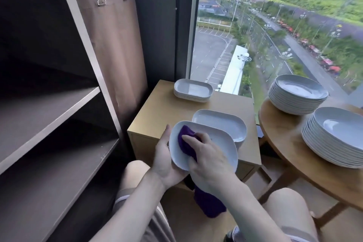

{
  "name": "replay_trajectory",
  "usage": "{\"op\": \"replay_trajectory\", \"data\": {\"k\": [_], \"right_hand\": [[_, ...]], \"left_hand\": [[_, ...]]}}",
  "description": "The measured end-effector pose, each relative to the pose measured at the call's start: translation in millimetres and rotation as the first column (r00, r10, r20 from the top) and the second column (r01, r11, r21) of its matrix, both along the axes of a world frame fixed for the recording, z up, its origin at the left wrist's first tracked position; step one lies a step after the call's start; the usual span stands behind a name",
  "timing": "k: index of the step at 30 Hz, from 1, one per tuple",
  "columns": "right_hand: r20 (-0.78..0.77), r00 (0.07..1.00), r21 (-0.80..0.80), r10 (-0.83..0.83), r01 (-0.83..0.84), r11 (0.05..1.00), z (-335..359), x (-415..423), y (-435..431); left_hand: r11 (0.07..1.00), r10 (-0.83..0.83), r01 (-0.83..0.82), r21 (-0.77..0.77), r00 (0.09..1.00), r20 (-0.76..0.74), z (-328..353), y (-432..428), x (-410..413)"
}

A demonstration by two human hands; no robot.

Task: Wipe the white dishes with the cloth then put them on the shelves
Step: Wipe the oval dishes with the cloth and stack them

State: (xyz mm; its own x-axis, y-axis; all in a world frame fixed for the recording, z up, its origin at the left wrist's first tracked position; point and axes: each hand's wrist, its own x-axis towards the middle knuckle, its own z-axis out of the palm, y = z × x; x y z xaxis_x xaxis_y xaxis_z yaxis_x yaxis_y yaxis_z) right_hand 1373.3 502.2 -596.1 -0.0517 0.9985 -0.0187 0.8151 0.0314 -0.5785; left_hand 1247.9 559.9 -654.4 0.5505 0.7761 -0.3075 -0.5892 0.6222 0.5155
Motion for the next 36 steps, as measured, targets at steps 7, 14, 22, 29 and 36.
{"op": "replay_trajectory", "data": {"k": [7,14,22,29,36], "right_hand": [[0.251,0.951,-0.012,0.181,-0.184,0.983,-4.4,-21.5,-12.5],[0.287,0.957,-0.097,0.046,-0.019,0.995,-10.4,16.2,-5.9],[0.281,0.937,-0.080,-0.209,0.239,0.968,-19.0,68.6,2.3],[0.243,0.950,0.032,-0.194,0.192,0.981,-11.1,43.7,9.9],[0.260,0.957,0.062,0.130,-0.151,0.987,-12.4,-13.6,4.8]], "left_hand": [[0.988,0.150,-0.151,-0.039,0.988,-0.027,-9.3,8.2,-7.6],[0.972,0.235,-0.235,0.002,0.971,-0.034,-1.7,14.7,-18.0],[0.984,0.129,-0.111,0.141,0.984,-0.125,3.4,3.7,-15.0],[0.987,0.074,-0.060,0.152,0.993,-0.089,-4.6,-6.0,-1.9],[0.993,0.114,-0.114,-0.030,0.993,-0.016,-10.0,-6.7,-1.9]]}}
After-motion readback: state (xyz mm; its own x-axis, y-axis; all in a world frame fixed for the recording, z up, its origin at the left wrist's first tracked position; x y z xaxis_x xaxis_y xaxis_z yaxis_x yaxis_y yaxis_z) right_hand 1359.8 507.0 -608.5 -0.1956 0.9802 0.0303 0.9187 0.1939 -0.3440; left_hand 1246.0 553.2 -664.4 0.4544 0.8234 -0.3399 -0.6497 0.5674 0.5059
